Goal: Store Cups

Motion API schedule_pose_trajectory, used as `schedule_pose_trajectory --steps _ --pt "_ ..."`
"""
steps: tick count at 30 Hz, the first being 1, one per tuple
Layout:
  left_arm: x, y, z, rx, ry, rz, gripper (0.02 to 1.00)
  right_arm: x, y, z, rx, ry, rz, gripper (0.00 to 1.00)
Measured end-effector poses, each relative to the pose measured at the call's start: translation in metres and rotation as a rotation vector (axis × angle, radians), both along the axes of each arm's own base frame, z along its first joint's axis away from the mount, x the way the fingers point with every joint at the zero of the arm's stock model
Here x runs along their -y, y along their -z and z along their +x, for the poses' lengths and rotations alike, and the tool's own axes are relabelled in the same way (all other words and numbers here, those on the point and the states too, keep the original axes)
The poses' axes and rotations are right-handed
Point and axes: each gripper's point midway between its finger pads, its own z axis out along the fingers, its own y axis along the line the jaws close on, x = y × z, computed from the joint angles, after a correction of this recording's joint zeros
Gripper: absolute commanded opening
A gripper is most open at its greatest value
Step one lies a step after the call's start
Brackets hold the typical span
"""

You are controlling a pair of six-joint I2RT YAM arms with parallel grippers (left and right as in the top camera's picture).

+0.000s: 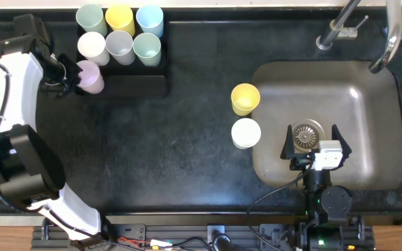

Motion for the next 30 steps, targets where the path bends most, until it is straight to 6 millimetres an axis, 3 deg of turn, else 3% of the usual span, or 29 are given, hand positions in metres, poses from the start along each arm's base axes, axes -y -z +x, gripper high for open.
schedule_pose_trajectory --steps 10,13,16,19,23,26,30 --pt "0.002 -0.004 0.001 0.011 0.001 -0.004 1.0 0.0 0.0 0.0 0.0 0.0 0.0 0.998" --pt "0.01 -0.023 0.002 0.055 0.02 -0.001 1.0 0.0 0.0 0.0 0.0 0.0 0.0 0.998" --pt "0.032 -0.064 0.015 0.163 0.083 0.018 1.0 0.0 0.0 0.0 0.0 0.0 0.0 0.998" --pt "0.08 -0.121 0.041 0.33 0.203 0.037 1.0 0.0 0.0 0.0 0.0 0.0 0.0 0.998" --pt "0.18 -0.176 0.066 0.556 0.412 0.005 1.0 0.0 0.0 0.0 0.0 0.0 0.0 0.998" --pt "0.258 -0.176 0.062 0.596 0.544 -0.056 1.0 0.0 0.0 0.0 0.0 0.0 0.0 0.998" --pt "0.35 -0.14 0.043 0.541 0.676 -0.137 1.0 0.0 0.0 0.0 0.0 0.0 0.0 0.998"
